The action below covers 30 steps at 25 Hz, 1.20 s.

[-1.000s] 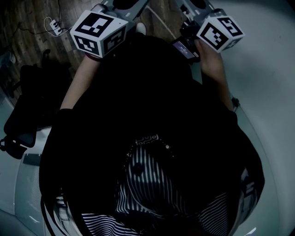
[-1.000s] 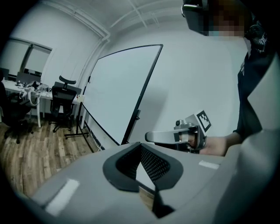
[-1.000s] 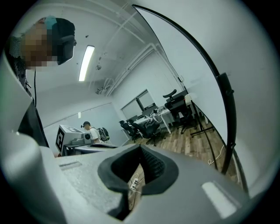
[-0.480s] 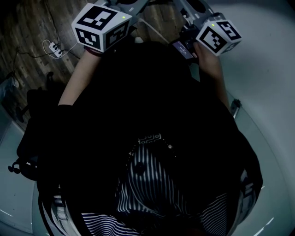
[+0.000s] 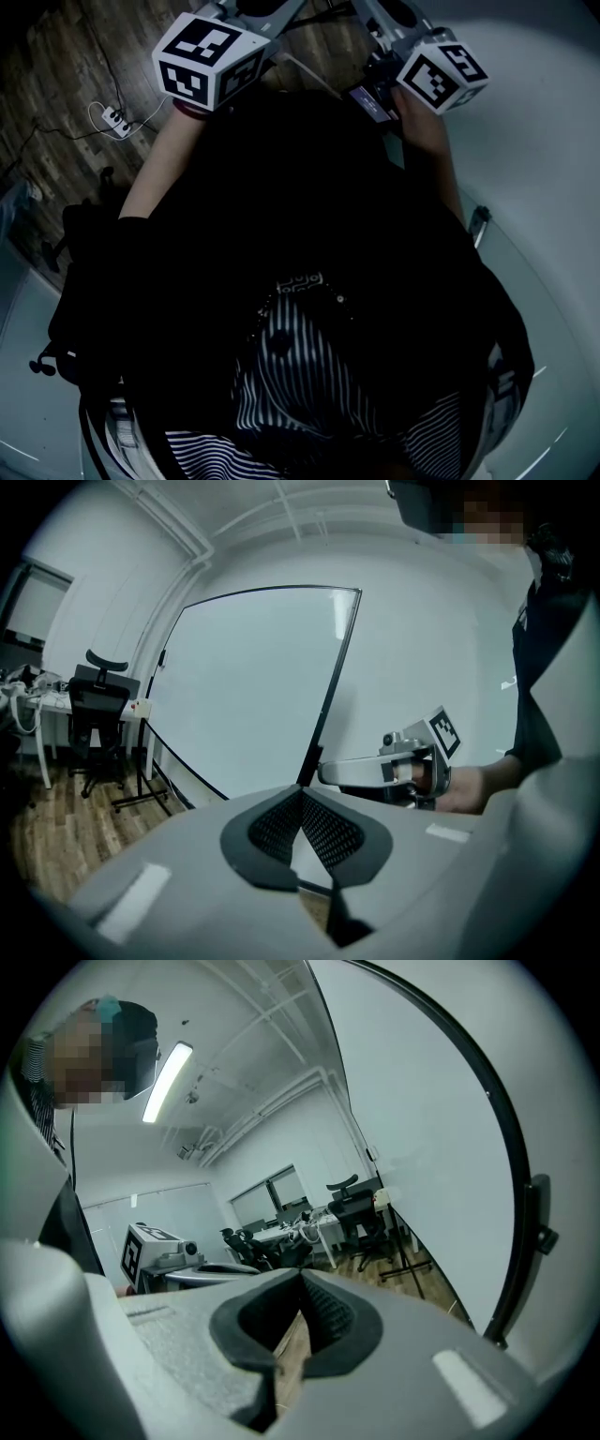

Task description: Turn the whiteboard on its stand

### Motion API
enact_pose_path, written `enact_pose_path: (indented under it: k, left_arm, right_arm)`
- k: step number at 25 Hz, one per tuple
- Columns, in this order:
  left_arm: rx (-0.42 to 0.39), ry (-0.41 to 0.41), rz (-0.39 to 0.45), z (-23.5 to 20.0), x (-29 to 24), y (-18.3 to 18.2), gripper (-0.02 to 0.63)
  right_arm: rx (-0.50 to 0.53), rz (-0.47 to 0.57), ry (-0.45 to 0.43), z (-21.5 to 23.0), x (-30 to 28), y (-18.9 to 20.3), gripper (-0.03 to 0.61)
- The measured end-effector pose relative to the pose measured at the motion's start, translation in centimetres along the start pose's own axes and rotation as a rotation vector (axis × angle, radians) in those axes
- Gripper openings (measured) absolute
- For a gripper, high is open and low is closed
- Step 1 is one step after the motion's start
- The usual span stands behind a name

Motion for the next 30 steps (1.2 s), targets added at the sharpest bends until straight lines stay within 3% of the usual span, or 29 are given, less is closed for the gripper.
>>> enact_pose_path:
  k: [7, 11, 16, 20, 24, 30]
  left_arm:
    - [0.023, 0.022, -0.021, -2.7, 1.8, 1.9, 0.003]
    - [0.029, 0.020, -0.027, -4.7, 2.1, 1.3, 0.003]
    - [0.004, 0.008, -0.043, -5.2, -1.2, 1.8, 0.003]
    - [0.001, -0.006, -0.050, -6.4, -5.0, 0.5, 0.003]
    - [-0.014, 0.005, -0.035, -4.6, -7.4, -0.5, 0.003]
    - [-0.034, -0.001, 0.033, -3.6, -9.0, -5.9, 0.003]
  right_arm:
    - [0.000, -0.016, 0.036, -0.8, -2.8, 1.2, 0.000]
    - [0.009, 0.001, 0.061, -0.5, -4.2, 0.0, 0.000]
    - [0.013, 0.033, 0.051, 2.6, -3.7, -0.2, 0.000]
    - [0.044, 0.042, 0.042, 6.5, -3.9, -2.1, 0.000]
    - [0.081, 0.071, 0.055, 7.6, -1.6, -3.6, 0.002]
    - [0.118, 0.061, 0.093, 8.3, 0.0, -8.0, 0.002]
Point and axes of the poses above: the fingertips, and each gripper's own axes: x backward along the fingers, z to its right, y out of its underside, the point moved 4 cm from there along x, backward along the fingers, and after that the axes turned 3 degrees about y, right-handed, at the moved point
